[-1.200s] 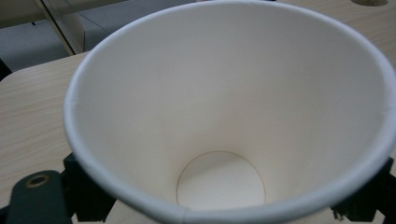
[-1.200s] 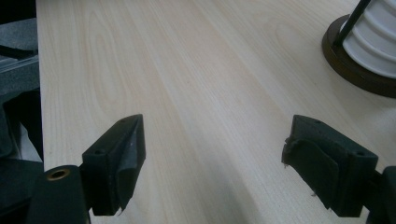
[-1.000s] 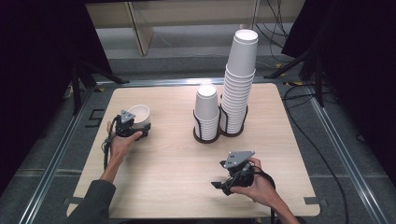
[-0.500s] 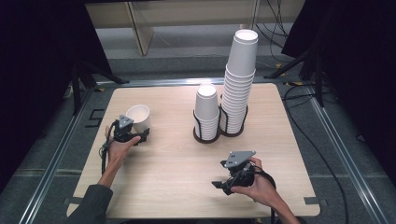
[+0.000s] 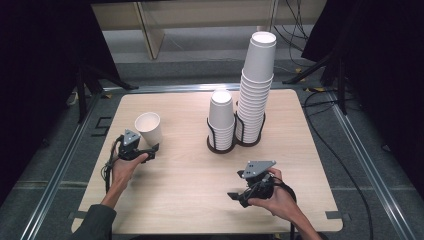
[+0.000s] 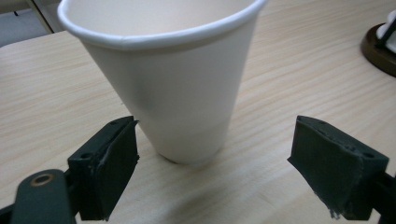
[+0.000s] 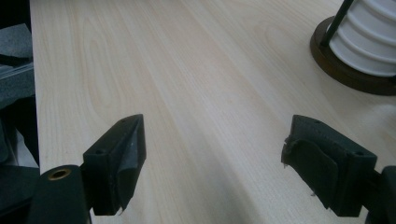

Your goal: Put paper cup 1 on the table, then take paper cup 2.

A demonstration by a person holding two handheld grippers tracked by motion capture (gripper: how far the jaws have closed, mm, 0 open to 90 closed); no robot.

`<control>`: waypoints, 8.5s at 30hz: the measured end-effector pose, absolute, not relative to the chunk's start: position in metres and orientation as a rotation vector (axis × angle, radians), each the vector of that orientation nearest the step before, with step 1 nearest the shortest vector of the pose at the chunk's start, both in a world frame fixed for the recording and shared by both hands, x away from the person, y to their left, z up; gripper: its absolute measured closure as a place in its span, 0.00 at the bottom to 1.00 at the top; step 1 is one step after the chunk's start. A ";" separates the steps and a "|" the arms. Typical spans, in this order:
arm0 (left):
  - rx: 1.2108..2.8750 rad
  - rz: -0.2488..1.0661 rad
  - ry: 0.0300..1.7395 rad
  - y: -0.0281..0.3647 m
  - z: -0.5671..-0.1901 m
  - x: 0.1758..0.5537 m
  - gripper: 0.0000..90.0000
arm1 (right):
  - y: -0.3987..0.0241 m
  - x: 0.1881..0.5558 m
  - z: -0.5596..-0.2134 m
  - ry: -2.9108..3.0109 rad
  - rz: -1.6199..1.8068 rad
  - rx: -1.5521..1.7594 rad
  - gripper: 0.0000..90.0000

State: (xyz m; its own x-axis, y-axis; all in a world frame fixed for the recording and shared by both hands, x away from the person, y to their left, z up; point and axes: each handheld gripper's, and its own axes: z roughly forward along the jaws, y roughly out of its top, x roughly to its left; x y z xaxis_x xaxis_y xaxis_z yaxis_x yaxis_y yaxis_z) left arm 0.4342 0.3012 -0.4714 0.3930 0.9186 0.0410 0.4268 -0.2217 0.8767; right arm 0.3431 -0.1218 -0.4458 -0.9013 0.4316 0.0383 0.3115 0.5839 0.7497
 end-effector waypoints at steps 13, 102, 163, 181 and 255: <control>1.782 0.689 1.092 0.288 -0.455 0.395 0.16 | -0.129 0.346 -0.444 2.618 1.235 0.702 0.23; 1.851 0.563 0.841 0.250 -0.470 0.293 0.16 | -0.209 0.444 -0.277 1.935 1.560 1.020 0.17; 1.868 0.549 0.804 0.245 -0.472 0.295 0.16 | -0.166 0.514 -0.190 1.820 1.554 0.956 0.18; 1.875 0.549 0.802 0.246 -0.472 0.295 0.16 | -0.189 0.479 -0.140 1.707 1.609 0.911 0.19; 1.871 0.547 0.818 0.243 -0.476 0.298 0.16 | -0.111 0.374 -0.390 2.178 1.754 0.779 0.18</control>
State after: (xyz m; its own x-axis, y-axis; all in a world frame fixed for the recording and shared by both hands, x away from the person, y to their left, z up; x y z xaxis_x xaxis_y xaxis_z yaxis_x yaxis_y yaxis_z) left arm 0.2977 0.2430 -0.4759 0.6716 0.7408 0.0163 0.2978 -0.2901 0.9095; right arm 0.3735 -0.1109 -0.3899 -0.8296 0.5400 0.1422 0.2540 0.1382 0.9573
